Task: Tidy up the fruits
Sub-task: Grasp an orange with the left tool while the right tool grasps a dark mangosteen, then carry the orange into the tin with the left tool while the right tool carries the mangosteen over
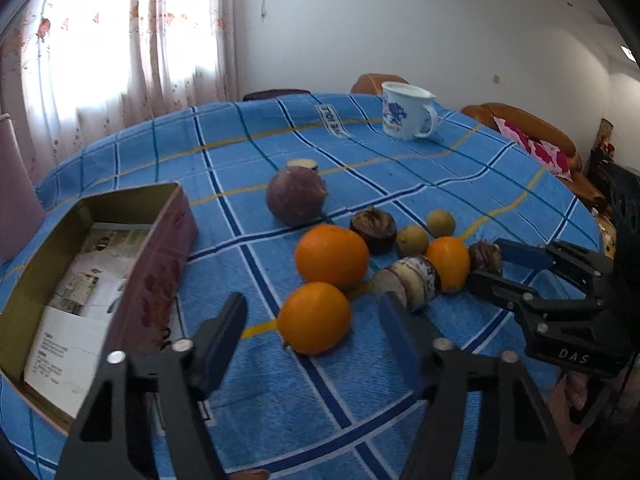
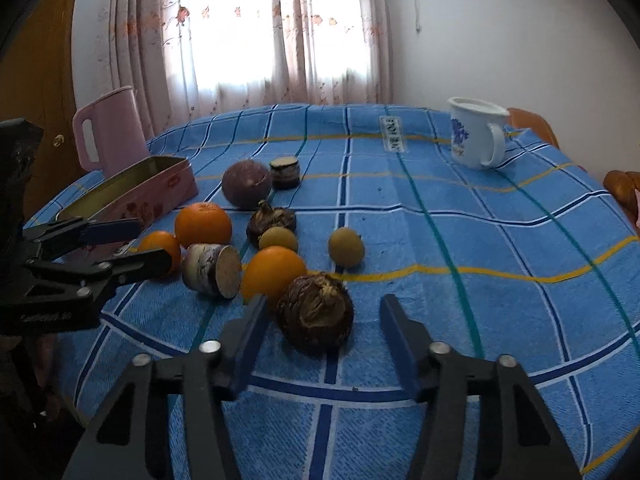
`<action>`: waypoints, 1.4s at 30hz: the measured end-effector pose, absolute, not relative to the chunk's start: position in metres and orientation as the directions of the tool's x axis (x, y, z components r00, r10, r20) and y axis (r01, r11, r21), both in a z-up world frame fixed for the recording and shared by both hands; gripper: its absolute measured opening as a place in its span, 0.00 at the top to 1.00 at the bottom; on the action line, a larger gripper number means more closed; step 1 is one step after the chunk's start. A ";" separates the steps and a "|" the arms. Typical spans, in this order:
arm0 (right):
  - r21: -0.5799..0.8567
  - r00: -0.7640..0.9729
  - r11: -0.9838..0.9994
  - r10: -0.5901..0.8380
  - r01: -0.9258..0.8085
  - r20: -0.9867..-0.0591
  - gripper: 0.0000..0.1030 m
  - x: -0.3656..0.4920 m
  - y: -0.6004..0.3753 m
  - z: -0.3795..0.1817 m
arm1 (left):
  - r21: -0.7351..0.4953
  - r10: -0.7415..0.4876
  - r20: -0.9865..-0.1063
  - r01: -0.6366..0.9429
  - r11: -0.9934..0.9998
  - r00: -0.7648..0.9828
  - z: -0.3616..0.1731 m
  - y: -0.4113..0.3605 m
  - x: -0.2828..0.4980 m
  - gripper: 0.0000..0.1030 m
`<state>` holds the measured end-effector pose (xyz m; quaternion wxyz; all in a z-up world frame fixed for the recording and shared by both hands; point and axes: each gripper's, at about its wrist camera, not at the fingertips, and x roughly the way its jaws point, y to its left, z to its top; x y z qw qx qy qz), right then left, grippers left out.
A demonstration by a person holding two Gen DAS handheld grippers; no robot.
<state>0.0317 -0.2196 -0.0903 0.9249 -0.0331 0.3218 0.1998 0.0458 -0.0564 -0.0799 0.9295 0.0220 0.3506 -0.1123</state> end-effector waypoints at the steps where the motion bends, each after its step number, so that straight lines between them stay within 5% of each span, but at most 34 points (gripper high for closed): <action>1: 0.073 0.710 0.916 0.354 -0.394 -0.609 0.45 0.032 -0.220 -0.091 | -0.040 -0.197 -0.664 0.228 0.973 0.722 -0.081 -0.057 0.048 0.42; 3: 0.084 0.701 0.908 0.373 -0.411 -0.608 0.53 0.031 -0.219 -0.091 | -0.047 -0.203 -0.674 0.233 0.971 0.710 -0.083 -0.058 0.051 0.56; 6: 0.069 0.702 0.905 0.371 -0.419 -0.607 0.61 0.029 -0.216 -0.091 | -0.048 -0.206 -0.669 0.235 0.971 0.714 -0.082 -0.057 0.050 0.60; 42: -0.054 0.790 0.871 0.415 -0.489 -0.452 0.62 0.021 -0.167 -0.041 | 0.006 -0.106 -0.503 0.126 0.992 0.858 -0.040 -0.021 0.019 0.61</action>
